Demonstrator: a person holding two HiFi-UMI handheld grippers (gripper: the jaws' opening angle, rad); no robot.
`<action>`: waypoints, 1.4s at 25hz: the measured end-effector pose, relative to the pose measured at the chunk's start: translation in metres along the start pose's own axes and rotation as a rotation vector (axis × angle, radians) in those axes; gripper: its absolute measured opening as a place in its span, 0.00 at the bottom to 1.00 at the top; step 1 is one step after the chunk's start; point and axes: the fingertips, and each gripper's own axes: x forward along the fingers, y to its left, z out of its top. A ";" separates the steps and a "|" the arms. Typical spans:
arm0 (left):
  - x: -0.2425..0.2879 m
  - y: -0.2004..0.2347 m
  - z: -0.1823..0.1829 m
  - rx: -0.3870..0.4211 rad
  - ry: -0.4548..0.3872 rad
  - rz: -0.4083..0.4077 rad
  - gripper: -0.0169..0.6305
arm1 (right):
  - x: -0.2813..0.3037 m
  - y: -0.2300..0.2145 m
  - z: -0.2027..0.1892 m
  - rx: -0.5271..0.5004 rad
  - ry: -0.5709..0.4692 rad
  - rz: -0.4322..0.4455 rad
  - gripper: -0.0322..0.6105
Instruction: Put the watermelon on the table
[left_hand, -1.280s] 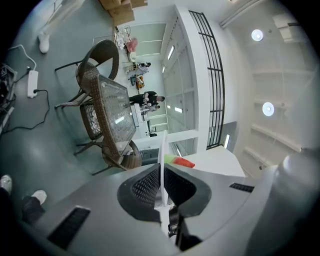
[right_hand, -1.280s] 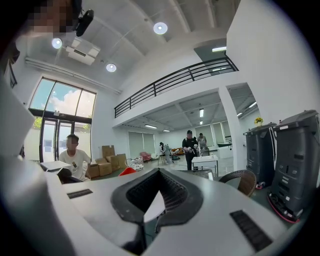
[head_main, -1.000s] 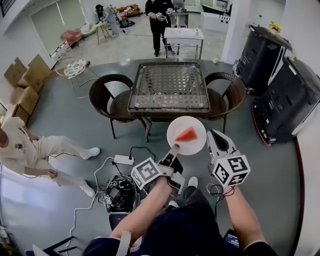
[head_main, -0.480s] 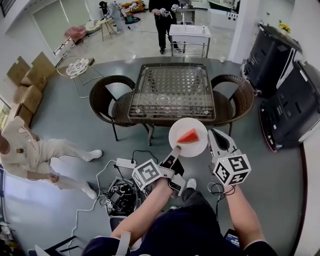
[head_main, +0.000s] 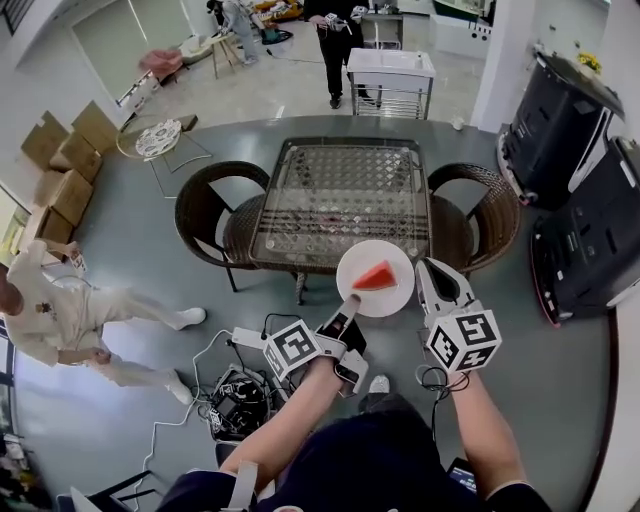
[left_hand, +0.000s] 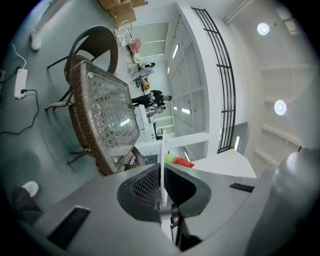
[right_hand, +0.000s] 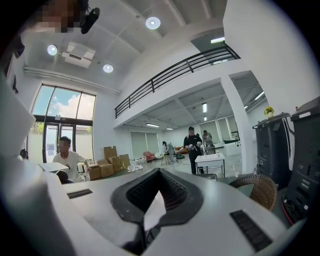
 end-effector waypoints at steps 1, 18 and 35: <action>0.008 0.000 0.002 -0.001 -0.003 0.003 0.05 | 0.005 -0.006 0.002 -0.002 0.000 0.004 0.05; 0.109 -0.001 0.041 0.008 -0.006 0.028 0.05 | 0.082 -0.080 0.015 -0.010 0.030 0.034 0.05; 0.246 0.050 0.109 -0.006 0.205 0.051 0.05 | 0.191 -0.160 -0.005 -0.015 0.144 -0.156 0.05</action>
